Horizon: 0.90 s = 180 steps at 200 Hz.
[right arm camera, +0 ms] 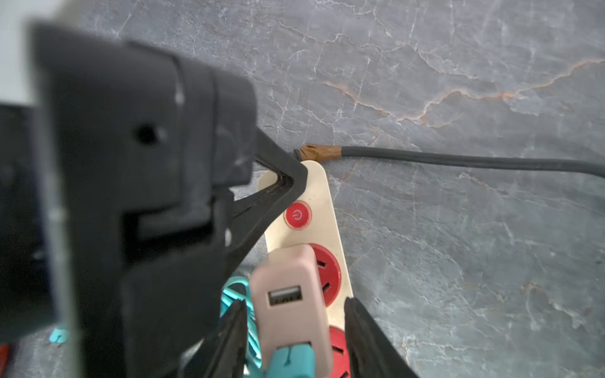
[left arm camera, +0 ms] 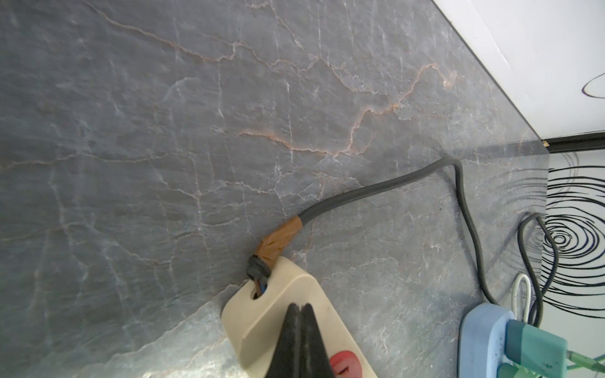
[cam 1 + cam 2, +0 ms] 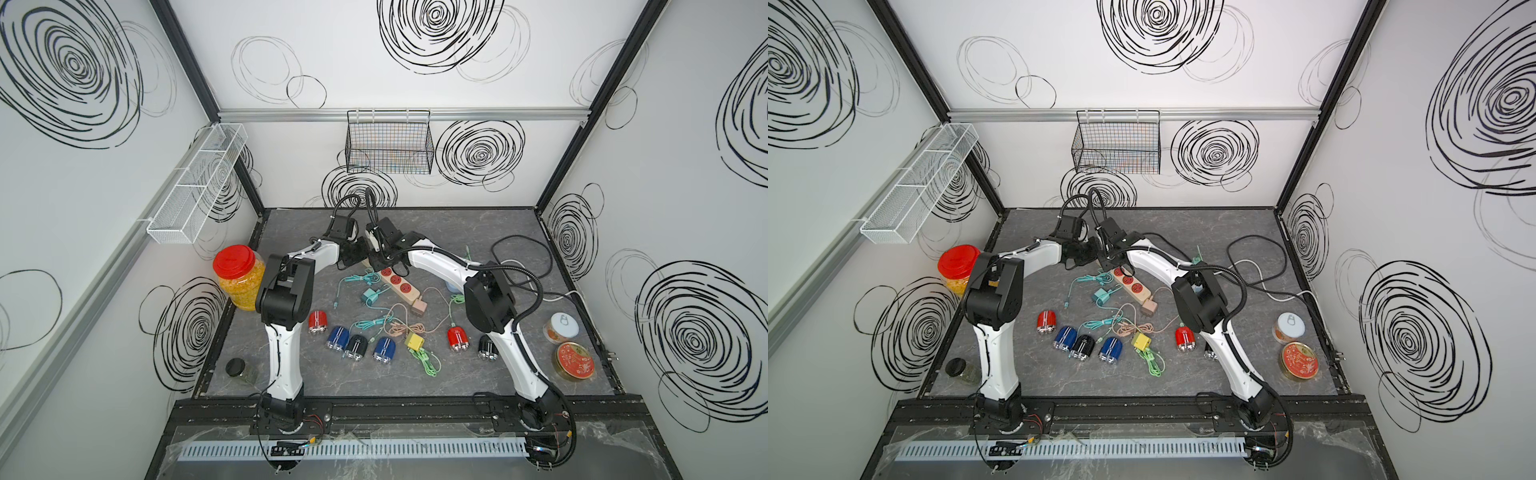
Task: Unplug the electric shaver
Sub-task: Remove the plug from the socket.
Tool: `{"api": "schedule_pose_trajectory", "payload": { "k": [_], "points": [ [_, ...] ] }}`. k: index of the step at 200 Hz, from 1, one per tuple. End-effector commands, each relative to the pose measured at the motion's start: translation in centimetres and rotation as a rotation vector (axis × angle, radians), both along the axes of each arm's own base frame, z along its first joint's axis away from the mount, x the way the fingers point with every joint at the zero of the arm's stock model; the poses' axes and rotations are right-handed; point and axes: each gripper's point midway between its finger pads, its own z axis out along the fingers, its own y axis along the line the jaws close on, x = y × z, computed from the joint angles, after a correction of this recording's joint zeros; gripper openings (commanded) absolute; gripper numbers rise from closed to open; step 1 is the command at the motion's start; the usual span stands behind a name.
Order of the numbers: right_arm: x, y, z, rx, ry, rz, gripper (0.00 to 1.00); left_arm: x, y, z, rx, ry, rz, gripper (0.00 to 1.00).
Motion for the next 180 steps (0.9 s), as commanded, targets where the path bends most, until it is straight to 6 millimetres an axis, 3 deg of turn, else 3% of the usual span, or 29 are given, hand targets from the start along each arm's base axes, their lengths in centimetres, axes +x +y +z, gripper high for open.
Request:
{"api": "schedule_pose_trajectory", "payload": {
  "k": [1, 40, 129, 180],
  "points": [
    [0.8, 0.3, -0.2, -0.001, -0.025, 0.016, 0.47, -0.6, 0.0, -2.1, 0.000, 0.039, 0.009, 0.03],
    [1.0, 0.1, 0.3, -0.006, -0.053, 0.014, 0.34, -1.0, 0.4, -3.3, -0.015, 0.064, 0.032, 0.04],
    [1.7, -1.0, 3.4, 0.077, -0.125, -0.016, 0.34, -1.7, 0.9, -4.4, -0.066, 0.089, 0.068, 0.05],
    [1.9, -0.4, 5.4, 0.110, -0.165, -0.006, 0.33, -1.9, 1.2, -4.7, -0.055, 0.094, 0.077, 0.05]
  ]
}}
